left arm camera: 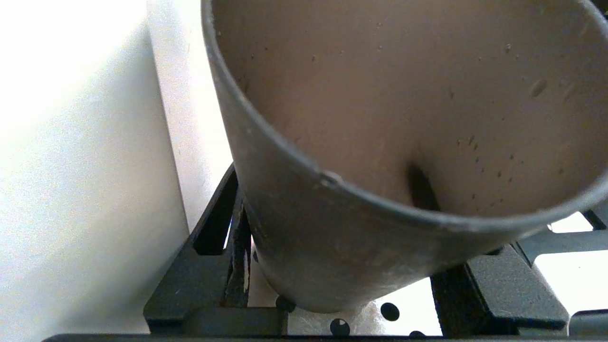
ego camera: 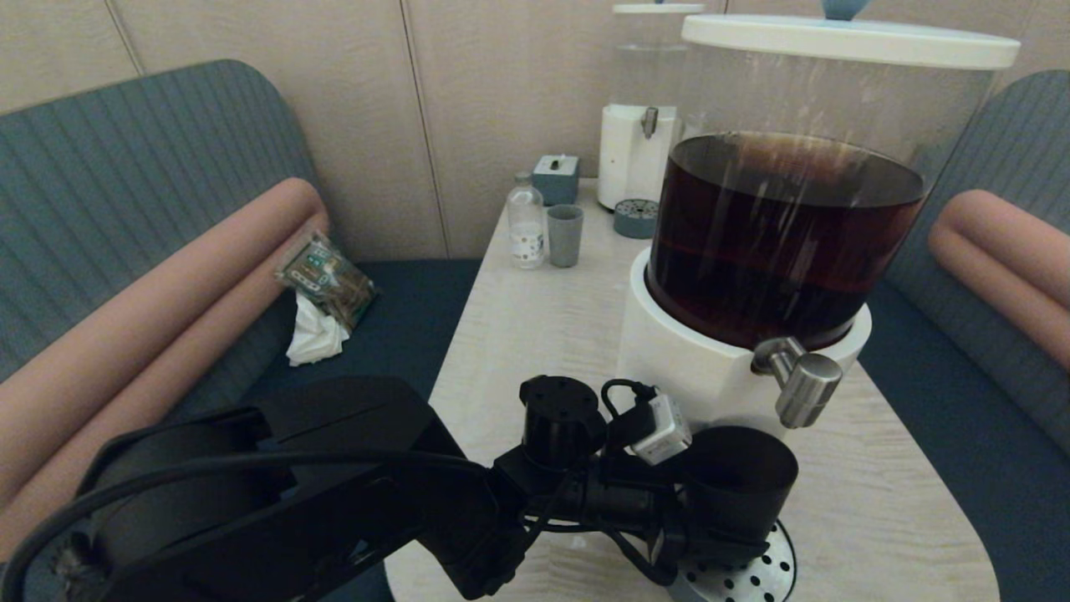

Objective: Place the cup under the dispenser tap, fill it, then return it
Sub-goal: Place it under the water dispenser

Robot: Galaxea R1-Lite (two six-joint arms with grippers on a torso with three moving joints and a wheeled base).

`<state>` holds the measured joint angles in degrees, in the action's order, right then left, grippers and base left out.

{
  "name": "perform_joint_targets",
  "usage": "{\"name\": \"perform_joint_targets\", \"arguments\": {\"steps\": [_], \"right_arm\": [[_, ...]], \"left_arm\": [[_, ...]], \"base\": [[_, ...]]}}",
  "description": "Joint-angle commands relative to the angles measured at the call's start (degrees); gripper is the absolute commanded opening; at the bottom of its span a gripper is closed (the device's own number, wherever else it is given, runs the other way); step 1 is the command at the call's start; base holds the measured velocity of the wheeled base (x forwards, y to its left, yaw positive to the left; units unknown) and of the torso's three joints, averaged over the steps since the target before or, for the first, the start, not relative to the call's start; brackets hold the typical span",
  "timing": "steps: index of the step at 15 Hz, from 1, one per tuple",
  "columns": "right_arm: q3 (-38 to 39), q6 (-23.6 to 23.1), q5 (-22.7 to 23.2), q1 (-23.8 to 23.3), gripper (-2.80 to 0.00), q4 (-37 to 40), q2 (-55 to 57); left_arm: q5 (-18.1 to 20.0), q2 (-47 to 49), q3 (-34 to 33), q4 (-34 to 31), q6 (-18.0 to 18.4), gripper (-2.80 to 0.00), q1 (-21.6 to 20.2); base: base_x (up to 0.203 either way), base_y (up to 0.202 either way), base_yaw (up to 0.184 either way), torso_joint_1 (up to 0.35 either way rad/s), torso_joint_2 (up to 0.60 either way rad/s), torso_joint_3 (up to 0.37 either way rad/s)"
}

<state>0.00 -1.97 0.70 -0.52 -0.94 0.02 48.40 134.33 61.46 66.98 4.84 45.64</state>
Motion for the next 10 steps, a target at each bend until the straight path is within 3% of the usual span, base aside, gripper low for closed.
{"name": "perform_joint_targets", "arguments": {"steps": [1,6,7,10], "right_arm": [[0.4,0.0,0.0,0.0,-2.8,0.0,-0.1],[0.4,0.1,0.0,0.0,-2.8,0.0,-0.1],[0.4,0.0,0.0,0.0,-2.8,0.0,-0.1],[0.4,0.0,0.1,0.0,-2.8,0.0,-0.1]], "left_arm": [[-0.2,0.5,0.4,0.3,-0.1,-2.8,0.3],[-0.9,0.6,0.1,0.4,-0.2,-2.8,0.6],[-0.9,0.5,-0.1,0.4,-0.1,0.0,0.6],[-0.9,0.3,-0.2,0.4,-0.3,0.0,0.6]], "base": [[0.0,0.0,0.0,0.0,0.0,0.0],[0.0,0.0,0.0,0.0,0.0,0.0],[0.0,0.0,0.0,0.0,0.0,0.0],[0.0,0.0,0.0,0.0,0.0,0.0]]}}
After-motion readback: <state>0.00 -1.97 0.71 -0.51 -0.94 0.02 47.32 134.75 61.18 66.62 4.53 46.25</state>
